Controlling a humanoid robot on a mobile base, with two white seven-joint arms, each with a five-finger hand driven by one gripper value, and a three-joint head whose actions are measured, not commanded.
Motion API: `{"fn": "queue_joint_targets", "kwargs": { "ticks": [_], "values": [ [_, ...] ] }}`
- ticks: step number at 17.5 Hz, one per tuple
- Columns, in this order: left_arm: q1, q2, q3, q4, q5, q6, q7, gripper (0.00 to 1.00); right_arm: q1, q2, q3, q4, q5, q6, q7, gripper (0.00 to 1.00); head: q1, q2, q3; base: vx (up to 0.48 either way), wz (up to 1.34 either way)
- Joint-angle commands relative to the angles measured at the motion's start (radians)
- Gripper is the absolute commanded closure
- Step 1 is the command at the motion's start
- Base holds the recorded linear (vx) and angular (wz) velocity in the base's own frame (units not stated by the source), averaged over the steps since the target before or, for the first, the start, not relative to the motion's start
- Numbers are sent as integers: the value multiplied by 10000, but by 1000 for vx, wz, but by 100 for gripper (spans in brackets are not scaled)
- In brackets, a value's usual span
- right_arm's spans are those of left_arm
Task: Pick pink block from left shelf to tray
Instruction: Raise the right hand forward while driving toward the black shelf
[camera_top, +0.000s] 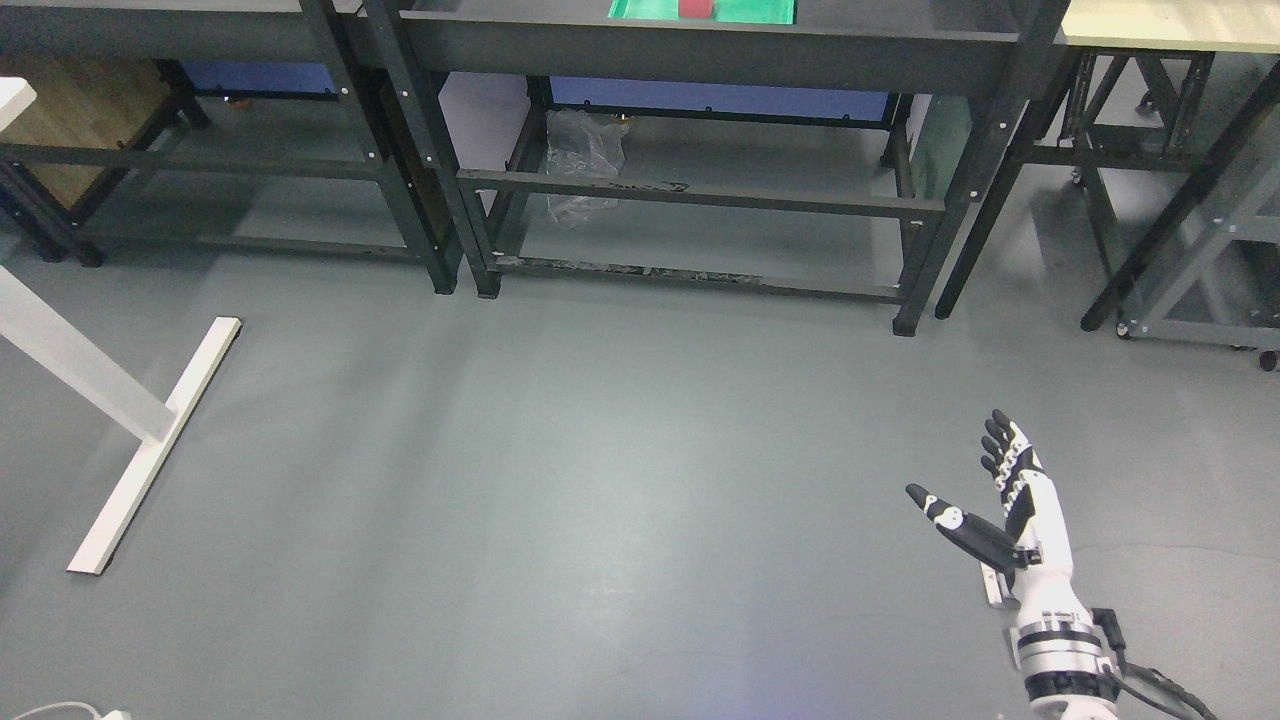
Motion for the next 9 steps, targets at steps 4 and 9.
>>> {"fn": "queue_joint_targets", "kwargs": {
  "ticks": [4, 9],
  "values": [
    [92, 175, 0, 0, -15, -8, -6, 0, 81, -174, -249, -59, 0, -61, 2, 0, 0, 0, 0, 3, 0],
    [92, 175, 0, 0, -15, -8, -6, 0, -72, -174, -614, -74, -31, -92, 2, 0, 0, 0, 0, 2, 0]
  ]
}}
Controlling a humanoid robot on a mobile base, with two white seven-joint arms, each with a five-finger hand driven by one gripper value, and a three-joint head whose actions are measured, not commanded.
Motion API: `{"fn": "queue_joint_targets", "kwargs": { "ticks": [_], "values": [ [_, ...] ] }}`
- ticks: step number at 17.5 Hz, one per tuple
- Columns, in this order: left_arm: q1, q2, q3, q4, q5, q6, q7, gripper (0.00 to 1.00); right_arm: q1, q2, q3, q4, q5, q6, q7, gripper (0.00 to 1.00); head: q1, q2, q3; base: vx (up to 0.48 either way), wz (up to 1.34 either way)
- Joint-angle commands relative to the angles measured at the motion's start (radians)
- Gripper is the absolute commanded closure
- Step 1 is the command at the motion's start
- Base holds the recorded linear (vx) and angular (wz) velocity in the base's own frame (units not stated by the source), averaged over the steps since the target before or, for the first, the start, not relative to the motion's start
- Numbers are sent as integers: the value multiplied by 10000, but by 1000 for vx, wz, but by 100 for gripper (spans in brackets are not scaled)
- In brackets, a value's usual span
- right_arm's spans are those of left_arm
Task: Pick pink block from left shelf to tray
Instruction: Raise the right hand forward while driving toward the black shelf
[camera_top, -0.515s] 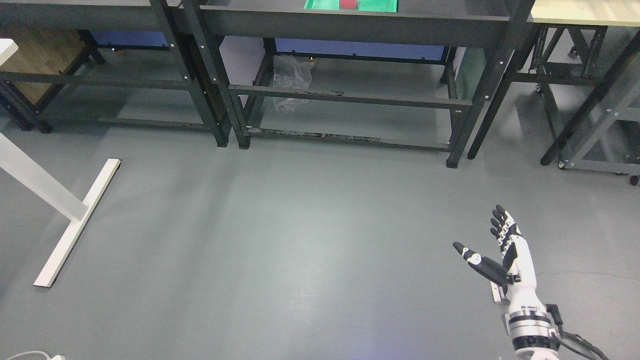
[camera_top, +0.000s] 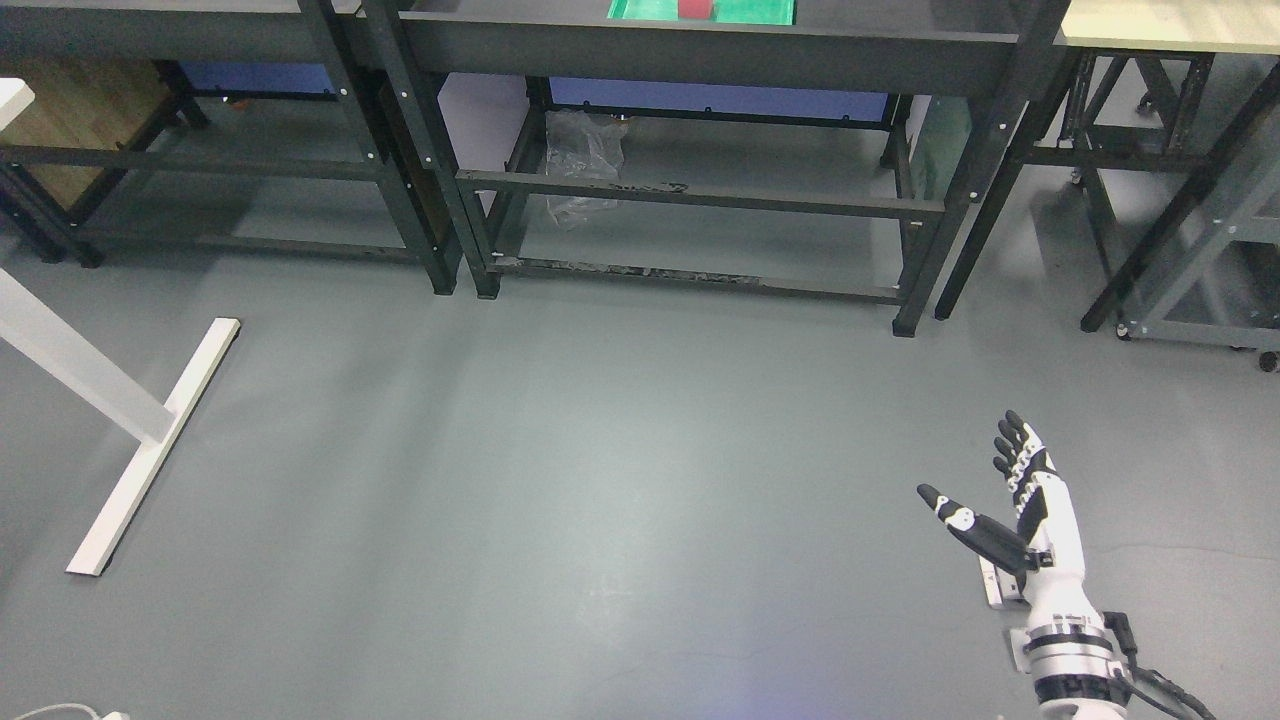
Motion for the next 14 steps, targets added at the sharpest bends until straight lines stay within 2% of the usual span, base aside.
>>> {"fn": "queue_joint_targets", "kwargs": {
  "ticks": [1, 3, 6, 7, 8, 9, 10, 11, 12, 14],
  "values": [
    [92, 175, 0, 0, -15, -8, -6, 0, -129, -175, -572, -37, -197, -27, 20, 0, 0, 0, 0, 0, 0],
    [92, 175, 0, 0, -15, -8, -6, 0, -206, -175, -650, -98, -535, -285, -10, 0, 0, 0, 0, 0, 0],
    [92, 175, 0, 0, -15, -8, -6, 0, -252, -229, -666, -419, -307, -609, -10, 0, 0, 0, 0, 0, 0],
    [92, 175, 0, 0, -15, -8, -6, 0, -313, -367, -666, -526, 514, -594, -86, 1, 0, 0, 0, 0, 0],
    [92, 175, 0, 0, -15, 7, -6, 0, -405, -459, -666, -588, 1981, -534, -421, 4, 0, 0, 0, 0, 0],
    [92, 175, 0, 0, -15, -8, -6, 0, -588, -475, -666, -695, 4547, -396, -1321, 5, 0, 0, 0, 0, 0],
    [92, 175, 0, 0, -15, -8, -6, 0, -726, -460, -651, -742, 6440, -182, -2256, 5, 0, 0, 0, 0, 0],
    [92, 175, 0, 0, -15, -8, -6, 0, -788, -460, -590, -742, 7552, 17, -2766, 5, 0, 0, 0, 0, 0],
    [92, 175, 0, 0, -15, -8, -6, 0, -819, -491, -559, -742, 8141, 126, -2908, 5, 0, 0, 0, 0, 0],
    [92, 175, 0, 0, -15, -8, -6, 0, -835, -719, -589, -895, 8208, 157, -2910, 5, 0, 0, 0, 20, -1]
  ]
}}
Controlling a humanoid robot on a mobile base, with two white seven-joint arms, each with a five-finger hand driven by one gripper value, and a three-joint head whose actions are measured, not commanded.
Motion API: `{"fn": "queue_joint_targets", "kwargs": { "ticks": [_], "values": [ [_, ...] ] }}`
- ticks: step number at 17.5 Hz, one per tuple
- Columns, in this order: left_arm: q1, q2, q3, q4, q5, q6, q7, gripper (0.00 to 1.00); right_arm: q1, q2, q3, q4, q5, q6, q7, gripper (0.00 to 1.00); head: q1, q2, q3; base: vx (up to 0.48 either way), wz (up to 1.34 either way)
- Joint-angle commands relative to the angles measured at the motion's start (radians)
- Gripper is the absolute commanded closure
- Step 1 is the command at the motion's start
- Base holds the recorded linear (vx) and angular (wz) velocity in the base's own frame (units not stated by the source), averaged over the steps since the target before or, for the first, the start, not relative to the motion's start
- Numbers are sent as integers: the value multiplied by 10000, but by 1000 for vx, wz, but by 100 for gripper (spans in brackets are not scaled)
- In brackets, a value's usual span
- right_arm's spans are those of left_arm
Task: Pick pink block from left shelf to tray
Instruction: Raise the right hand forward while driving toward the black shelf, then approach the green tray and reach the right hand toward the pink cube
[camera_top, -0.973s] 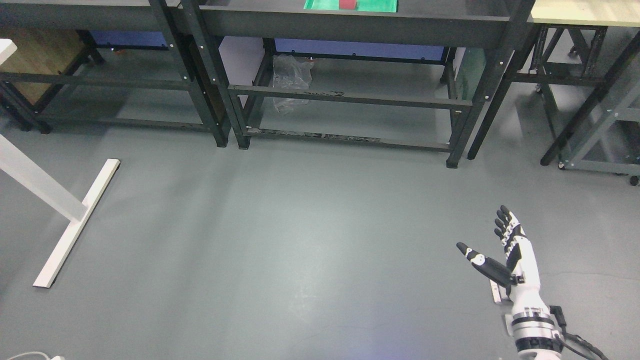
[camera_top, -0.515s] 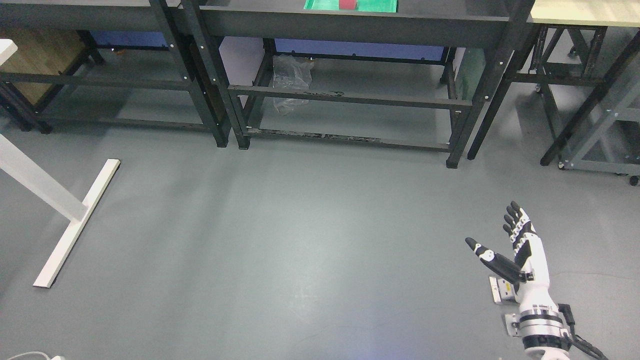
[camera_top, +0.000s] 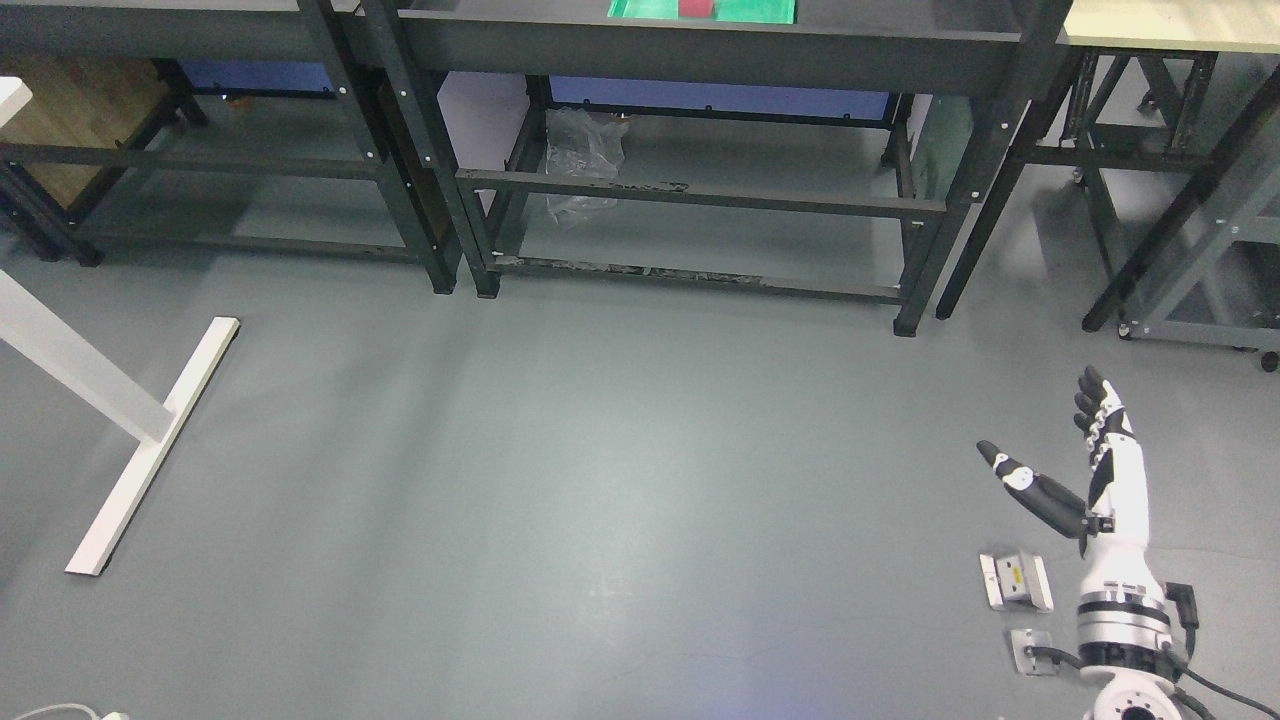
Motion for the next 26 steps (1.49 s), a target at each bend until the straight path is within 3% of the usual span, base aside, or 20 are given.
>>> {"fn": "queue_joint_targets", "kwargs": {
  "ticks": [1, 5, 9, 13, 26],
  "values": [
    [92, 175, 0, 0, -15, -8, -6, 0, -257, -657, -137, -652, 6774, 230, -1408, 5, 0, 0, 0, 32, 17],
    [92, 175, 0, 0, -15, -8, -6, 0, -272, -797, -184, -807, 6607, 507, -966, 1, 0, 0, 0, 53, 31],
    [92, 175, 0, 0, -15, -8, -6, 0, -303, -782, -184, -838, 5136, 1, -549, 0, 0, 0, 0, 104, -3],
    [92, 175, 0, 0, -15, -8, -6, 0, -364, -781, -184, -838, 5072, 77, 217, 0, 0, 0, 0, 129, -57],
    [92, 175, 0, 0, -15, -8, -6, 0, -502, -735, -199, -823, 5026, 92, 279, 1, 0, 0, 0, 101, 261]
  ]
}}
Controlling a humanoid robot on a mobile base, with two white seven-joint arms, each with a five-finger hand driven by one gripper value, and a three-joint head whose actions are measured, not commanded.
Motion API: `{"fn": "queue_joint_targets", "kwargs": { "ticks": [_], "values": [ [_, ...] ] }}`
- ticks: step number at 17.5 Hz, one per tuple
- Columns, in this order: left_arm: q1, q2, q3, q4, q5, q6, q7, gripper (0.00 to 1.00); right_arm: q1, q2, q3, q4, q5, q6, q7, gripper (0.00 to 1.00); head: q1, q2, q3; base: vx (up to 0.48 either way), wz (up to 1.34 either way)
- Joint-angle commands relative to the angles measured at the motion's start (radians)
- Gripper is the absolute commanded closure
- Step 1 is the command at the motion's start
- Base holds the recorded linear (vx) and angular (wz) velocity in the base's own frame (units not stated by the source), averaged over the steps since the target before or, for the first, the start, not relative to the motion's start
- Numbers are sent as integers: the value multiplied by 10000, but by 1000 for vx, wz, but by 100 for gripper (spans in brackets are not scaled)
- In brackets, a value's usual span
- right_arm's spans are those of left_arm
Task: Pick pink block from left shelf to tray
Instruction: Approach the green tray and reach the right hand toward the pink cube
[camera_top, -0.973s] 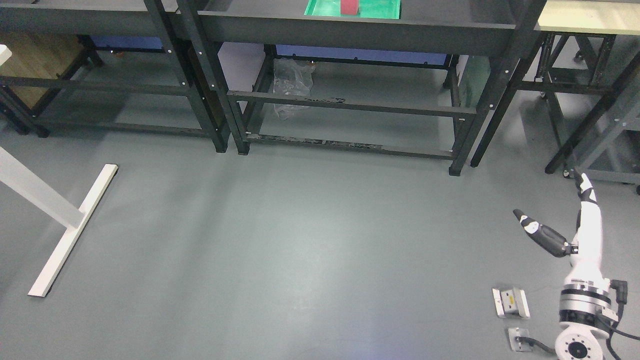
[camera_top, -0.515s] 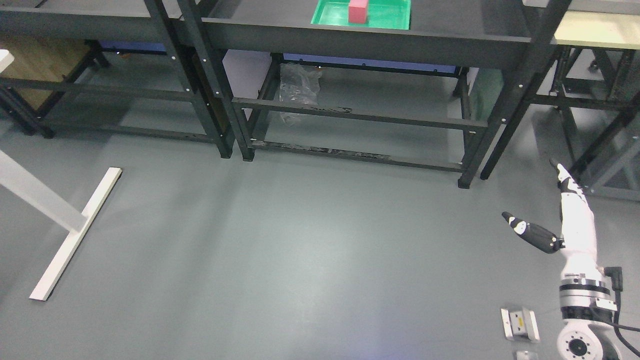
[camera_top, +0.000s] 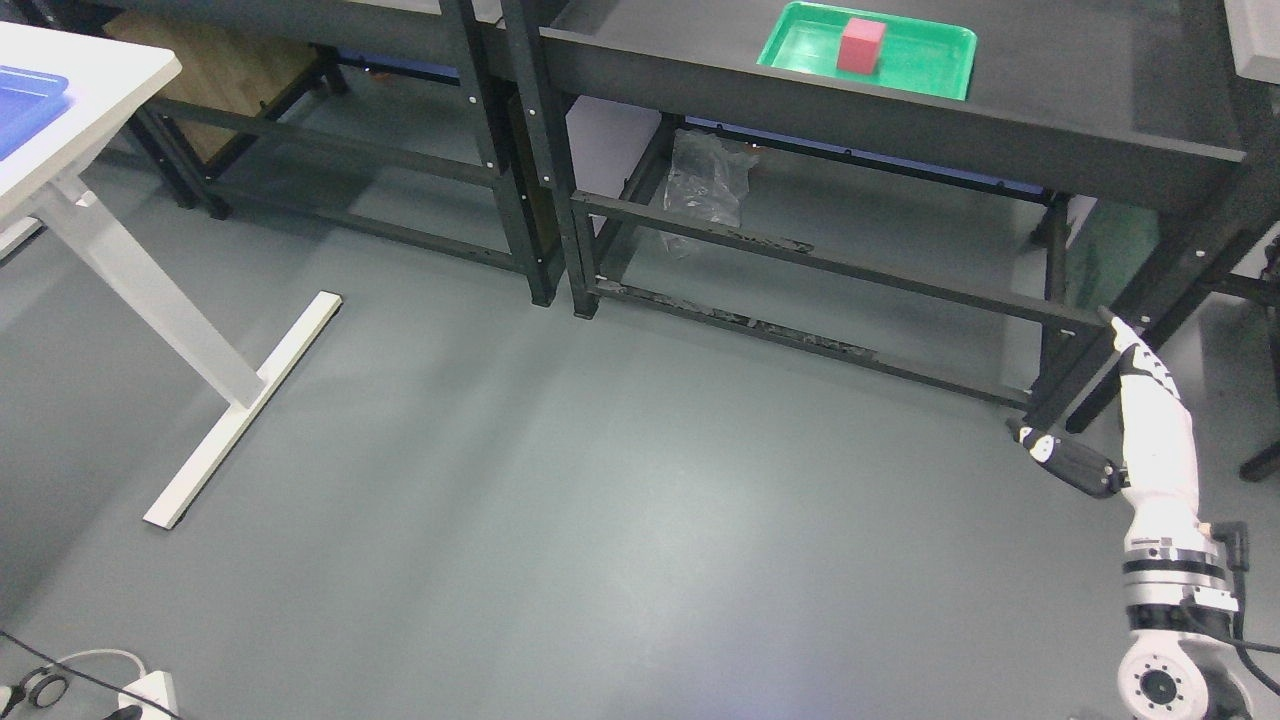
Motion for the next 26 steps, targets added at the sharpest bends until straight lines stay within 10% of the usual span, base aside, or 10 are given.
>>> {"fn": "queue_joint_targets", "kwargs": {
  "ticks": [1, 26],
  "values": [
    [92, 175, 0, 0, -15, -8, -6, 0, -21, -25, -20, -44, 51, 6, 6, 1, 0, 0, 0, 122, 294],
    [92, 175, 0, 0, -15, -8, -6, 0, -36, -25, -4, 18, 51, 206, 175, 1, 0, 0, 0, 237, 35]
  ]
}}
